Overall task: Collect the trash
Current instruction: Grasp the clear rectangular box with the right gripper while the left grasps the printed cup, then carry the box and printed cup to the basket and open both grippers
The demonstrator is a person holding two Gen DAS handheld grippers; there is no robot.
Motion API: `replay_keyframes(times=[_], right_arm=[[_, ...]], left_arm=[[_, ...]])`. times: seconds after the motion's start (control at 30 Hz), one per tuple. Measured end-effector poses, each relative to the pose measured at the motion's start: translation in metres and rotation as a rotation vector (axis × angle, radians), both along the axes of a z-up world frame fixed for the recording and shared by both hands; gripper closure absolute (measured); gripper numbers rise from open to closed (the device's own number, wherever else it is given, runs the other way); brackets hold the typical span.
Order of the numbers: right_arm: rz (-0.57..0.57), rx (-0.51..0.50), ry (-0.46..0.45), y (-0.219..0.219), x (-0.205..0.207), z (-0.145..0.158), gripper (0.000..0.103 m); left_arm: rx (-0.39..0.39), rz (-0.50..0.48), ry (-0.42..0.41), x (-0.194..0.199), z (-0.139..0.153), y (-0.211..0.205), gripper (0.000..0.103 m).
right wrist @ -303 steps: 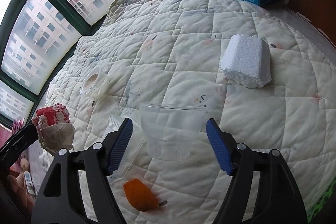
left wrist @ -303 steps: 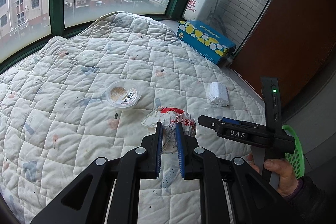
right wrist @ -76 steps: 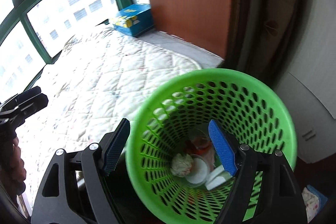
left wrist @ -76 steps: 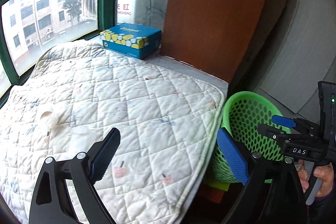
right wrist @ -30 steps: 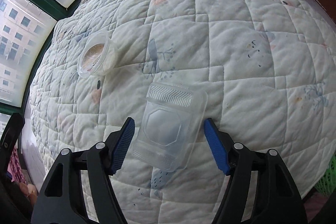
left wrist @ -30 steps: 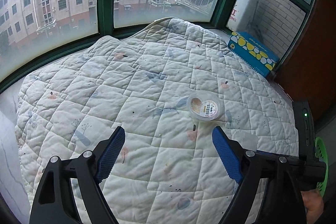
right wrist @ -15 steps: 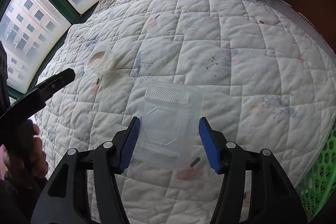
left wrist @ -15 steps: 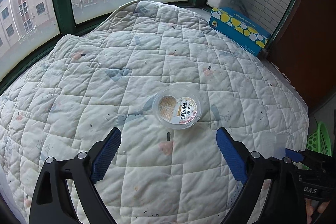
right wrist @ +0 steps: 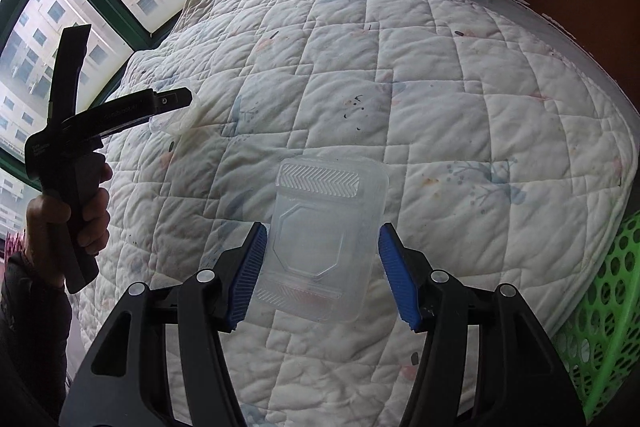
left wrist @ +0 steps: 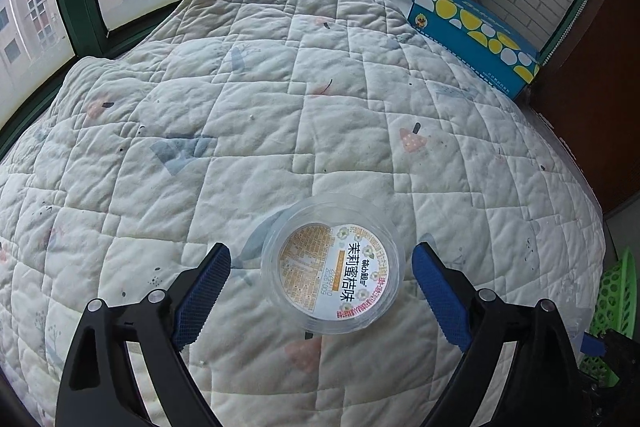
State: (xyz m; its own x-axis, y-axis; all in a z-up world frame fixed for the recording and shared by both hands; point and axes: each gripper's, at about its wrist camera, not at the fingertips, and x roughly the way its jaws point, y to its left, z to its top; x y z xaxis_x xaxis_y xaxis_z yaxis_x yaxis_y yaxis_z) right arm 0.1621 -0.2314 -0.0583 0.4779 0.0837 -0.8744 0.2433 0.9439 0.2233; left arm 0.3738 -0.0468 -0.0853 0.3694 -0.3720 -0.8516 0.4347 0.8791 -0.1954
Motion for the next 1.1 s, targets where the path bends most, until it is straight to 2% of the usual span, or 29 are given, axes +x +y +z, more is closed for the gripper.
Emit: replay_keyframes(times=[0.03,0.1,0.17,0.33,0.47,0.83,1.1], right_arm=[[0.001,-0.003,0.001,0.000,-0.001,-0.001,0.045],[0.003,-0.001,0.002,-0.002,-0.002,-0.002,0.045],[0.006,0.001,-0.001,-0.003,-0.003,-0.002,0.045],[0.014,-0.019,-0.026,-0.004,-0.011,0.004,0.045],[0.018,-0.025,-0.048,-0.006,-0.021,0.013,0.045],[0.001,-0.071,-0.107,-0.028,-0.075,0.042,0.045],[-0.047,-0.145,-0.141,-0.056,-0.127,0.057,0.045]], left_arm=[[-0.006,0.001,0.007,0.002,-0.002,-0.001,0.015],[-0.016,0.001,0.012,0.004,-0.004,-0.001,0.022],[-0.036,0.000,0.035,0.005,-0.007,-0.002,0.037],[-0.065,0.027,0.017,-0.004,-0.002,0.001,0.037],[-0.085,0.015,-0.018,-0.025,0.015,0.003,0.037],[-0.138,-0.025,-0.111,-0.110,0.074,-0.004,0.037],[-0.173,-0.087,-0.163,-0.175,0.102,-0.030,0.037]])
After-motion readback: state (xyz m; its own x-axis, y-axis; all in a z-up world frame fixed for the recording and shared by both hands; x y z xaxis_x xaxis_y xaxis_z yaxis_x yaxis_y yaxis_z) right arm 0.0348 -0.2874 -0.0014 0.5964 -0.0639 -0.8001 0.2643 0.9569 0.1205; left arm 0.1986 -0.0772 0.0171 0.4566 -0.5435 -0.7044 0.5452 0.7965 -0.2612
